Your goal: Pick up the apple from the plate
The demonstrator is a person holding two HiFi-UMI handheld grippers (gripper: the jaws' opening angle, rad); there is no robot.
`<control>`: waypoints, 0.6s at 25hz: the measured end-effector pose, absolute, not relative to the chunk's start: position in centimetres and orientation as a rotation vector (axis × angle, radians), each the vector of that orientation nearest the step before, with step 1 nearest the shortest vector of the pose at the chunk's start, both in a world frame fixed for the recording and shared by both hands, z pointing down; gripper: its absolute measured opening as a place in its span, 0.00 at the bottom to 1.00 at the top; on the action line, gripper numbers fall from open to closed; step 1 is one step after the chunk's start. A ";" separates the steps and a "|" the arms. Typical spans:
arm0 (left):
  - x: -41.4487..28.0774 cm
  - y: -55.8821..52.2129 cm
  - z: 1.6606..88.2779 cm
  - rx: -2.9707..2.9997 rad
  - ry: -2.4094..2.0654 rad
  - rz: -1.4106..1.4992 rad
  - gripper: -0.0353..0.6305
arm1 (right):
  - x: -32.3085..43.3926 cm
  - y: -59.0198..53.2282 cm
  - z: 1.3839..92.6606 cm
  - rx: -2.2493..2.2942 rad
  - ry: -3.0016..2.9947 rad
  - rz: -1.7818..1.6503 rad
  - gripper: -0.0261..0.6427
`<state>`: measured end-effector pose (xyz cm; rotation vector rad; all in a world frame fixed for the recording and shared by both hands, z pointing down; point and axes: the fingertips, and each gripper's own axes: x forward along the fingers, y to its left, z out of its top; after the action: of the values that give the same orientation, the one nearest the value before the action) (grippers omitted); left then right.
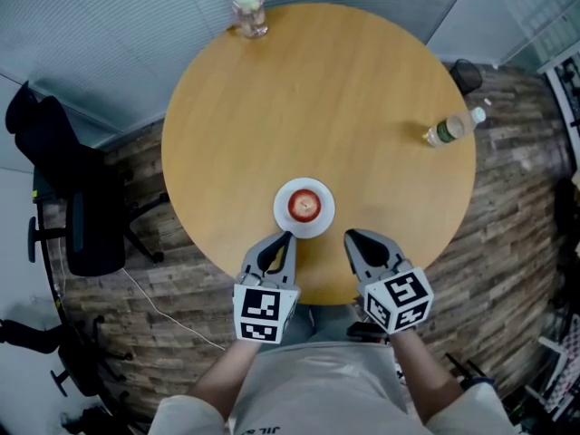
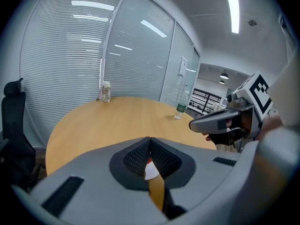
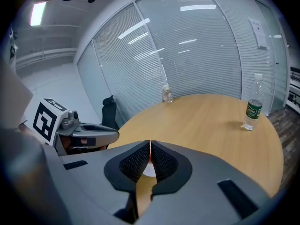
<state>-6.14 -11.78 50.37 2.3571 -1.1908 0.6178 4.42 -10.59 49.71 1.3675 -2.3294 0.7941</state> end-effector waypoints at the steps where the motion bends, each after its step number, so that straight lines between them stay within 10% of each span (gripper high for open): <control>1: -6.1 -11.9 50.6 2.357 -1.187 0.625 0.06 | 4.4 -10.7 49.9 1.368 -2.328 0.799 0.09; 15: -4.6 -13.5 55.0 2.348 -1.104 0.712 0.34 | 4.6 -11.5 51.6 1.349 -2.291 0.868 0.09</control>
<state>-4.63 -13.50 55.01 2.3475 -1.1044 0.7125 4.64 -11.54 51.64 1.3493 -2.2913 0.8680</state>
